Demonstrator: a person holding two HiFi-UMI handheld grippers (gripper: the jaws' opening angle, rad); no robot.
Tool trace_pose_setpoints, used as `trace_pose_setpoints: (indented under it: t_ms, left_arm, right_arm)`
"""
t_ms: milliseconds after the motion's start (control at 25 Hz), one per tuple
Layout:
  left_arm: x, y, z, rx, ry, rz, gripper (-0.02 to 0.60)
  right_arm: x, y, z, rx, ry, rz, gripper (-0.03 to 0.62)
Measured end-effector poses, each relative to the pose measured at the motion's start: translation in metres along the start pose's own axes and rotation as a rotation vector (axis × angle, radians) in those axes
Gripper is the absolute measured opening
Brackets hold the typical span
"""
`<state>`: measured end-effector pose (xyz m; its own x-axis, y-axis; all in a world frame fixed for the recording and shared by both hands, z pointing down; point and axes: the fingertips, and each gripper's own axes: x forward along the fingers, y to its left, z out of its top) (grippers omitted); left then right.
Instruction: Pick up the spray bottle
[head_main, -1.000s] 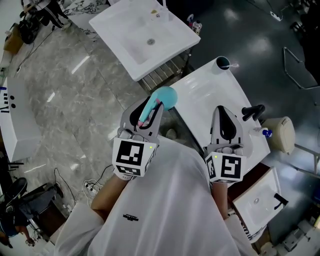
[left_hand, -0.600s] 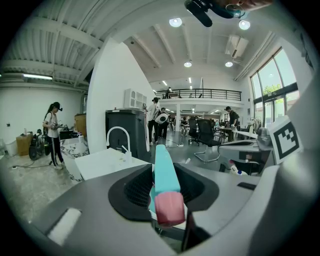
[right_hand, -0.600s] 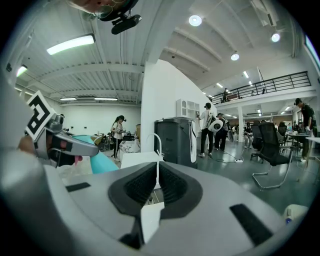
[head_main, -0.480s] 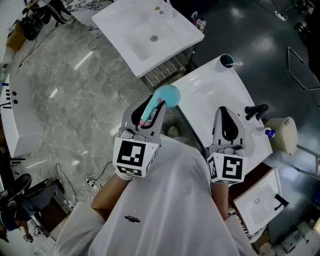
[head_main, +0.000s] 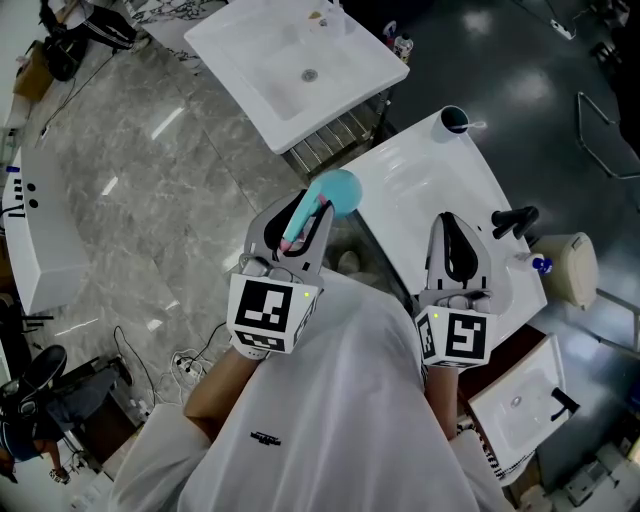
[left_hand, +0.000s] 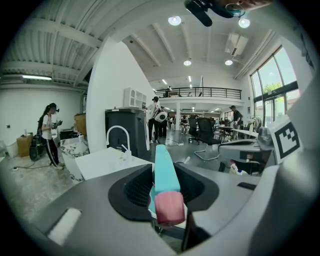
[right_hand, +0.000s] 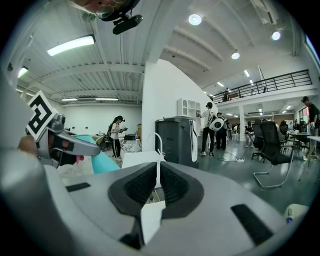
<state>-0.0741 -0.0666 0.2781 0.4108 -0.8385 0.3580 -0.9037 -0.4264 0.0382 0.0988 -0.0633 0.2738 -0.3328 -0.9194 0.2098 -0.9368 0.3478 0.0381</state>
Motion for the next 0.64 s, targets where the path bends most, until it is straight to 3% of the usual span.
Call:
trace_pose_setpoints:
  t_ms: [640]
  left_arm:
    - [0.0053,-0.0011,-0.0022,-0.004,0.010,-0.001,0.129]
  right_arm:
    - [0.0042,-0.0029,-0.0018,0.003,0.003,0.004,0.006]
